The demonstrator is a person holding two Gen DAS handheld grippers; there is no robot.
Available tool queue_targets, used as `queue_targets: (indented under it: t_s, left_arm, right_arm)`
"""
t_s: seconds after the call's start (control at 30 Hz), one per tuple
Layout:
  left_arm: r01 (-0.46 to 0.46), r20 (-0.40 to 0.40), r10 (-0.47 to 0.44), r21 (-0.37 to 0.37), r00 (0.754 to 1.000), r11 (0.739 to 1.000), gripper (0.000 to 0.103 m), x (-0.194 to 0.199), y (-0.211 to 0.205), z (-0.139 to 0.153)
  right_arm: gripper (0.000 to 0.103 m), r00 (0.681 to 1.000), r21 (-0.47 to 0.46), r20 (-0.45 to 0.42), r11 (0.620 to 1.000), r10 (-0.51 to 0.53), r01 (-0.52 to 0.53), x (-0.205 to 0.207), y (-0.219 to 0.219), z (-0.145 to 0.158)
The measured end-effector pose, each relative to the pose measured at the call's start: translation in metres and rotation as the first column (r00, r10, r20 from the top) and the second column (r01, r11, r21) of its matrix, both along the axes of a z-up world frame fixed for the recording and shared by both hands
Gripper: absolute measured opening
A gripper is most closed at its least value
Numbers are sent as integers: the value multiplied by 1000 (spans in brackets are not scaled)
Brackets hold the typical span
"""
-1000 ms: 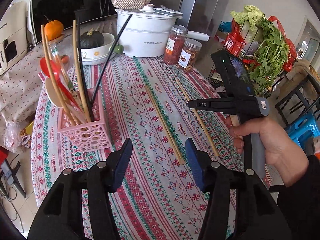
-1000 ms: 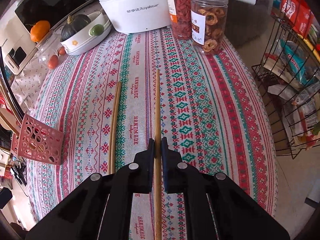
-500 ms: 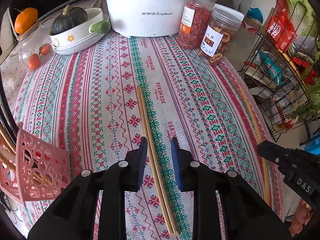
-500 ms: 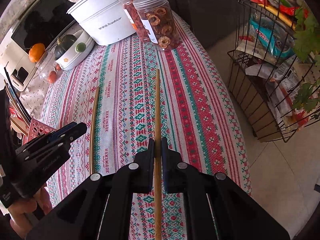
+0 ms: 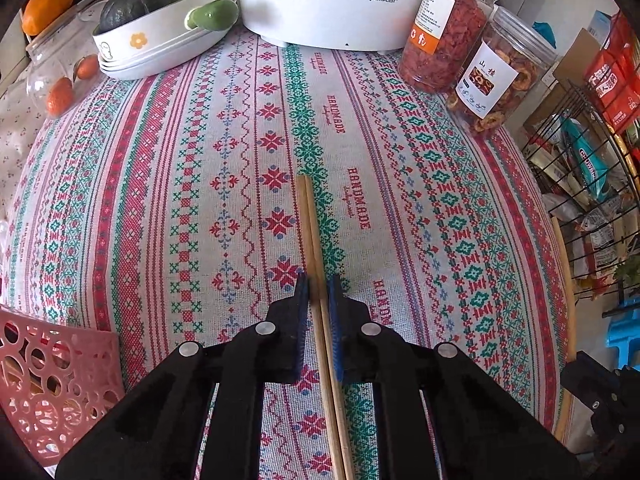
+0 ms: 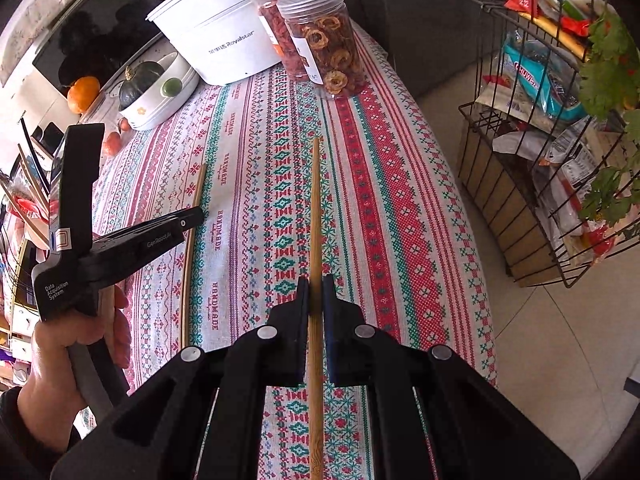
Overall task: Organize utensils
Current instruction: 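Grasp two wooden chopsticks with the left tool while the right tool holds its chopstick, then lower the chopsticks from both tools into the pink basket and open both tools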
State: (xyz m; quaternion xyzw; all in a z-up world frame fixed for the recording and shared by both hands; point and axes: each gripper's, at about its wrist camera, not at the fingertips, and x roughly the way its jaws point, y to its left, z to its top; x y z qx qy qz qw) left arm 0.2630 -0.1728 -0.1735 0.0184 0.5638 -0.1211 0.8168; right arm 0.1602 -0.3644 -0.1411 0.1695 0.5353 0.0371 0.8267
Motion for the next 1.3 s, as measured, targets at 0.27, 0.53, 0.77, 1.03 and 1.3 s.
queue_targets:
  t_s: [0.27,0.53,0.77,1.03,1.3]
  left_arm:
    - [70,48,-67,-60,997,996,8,-26,18,32]
    - [193,224,-160,-135,961,972,8,-84,31,97]
    - [251,447,-150,-176,882,952,8,-137,68,164]
    - [191,713,-4,-182,701,965,8,-163,120,214]
    - [37,858,135,-176,495,984,8,-153,153,212]
  right_arm:
    - [7,998,-7,54,1000,13,-13,-10,7,20]
    - [7,986,-11,158,999,52,-51,-29,27,55]
    - [7,962,17,270,999,38,-45,-48,41,87]
    - [7,915,29,399,996,63,-81,-59,64,123]
    - [7,903,9,418,993,100,-114,-51,89,127]
